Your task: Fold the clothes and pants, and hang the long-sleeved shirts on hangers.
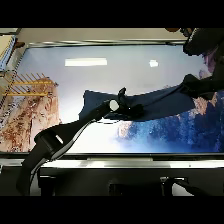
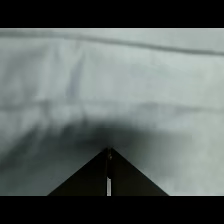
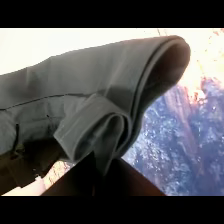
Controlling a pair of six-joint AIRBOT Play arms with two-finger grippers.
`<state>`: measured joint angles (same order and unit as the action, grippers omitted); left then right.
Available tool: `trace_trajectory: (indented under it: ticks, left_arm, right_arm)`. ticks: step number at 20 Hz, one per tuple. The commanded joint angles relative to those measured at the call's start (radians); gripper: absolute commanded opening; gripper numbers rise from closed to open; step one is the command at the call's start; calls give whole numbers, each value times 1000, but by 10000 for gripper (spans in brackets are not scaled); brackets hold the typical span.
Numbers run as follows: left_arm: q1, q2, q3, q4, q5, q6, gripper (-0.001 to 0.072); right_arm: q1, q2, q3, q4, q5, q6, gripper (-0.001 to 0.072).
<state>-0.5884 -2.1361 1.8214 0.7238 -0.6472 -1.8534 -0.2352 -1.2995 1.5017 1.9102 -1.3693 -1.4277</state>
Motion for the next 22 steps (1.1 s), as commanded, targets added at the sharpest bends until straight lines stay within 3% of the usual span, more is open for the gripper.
trace_trajectory:
  ticks: [1,7,10,13,17,22]
  left_arm:
    - [-47,-57,61,-51,16,-18,15]
    - [-86,-110,145,-100,-13,-14,15]
    - [-26,-94,150,-96,-158,15,15]
    - [79,-26,150,-74,-313,96,15]
    - [257,174,150,178,-521,100,15]
    - [510,464,150,528,-742,101,16]
  right_arm:
    - [1,25,1,0,5,4,30]
    - [1,33,1,1,45,5,30]
    - [1,27,1,19,78,12,30]
    - [2,15,1,112,93,11,30]
    - [31,4,0,224,133,18,30]
    - [226,-12,0,225,264,106,30]
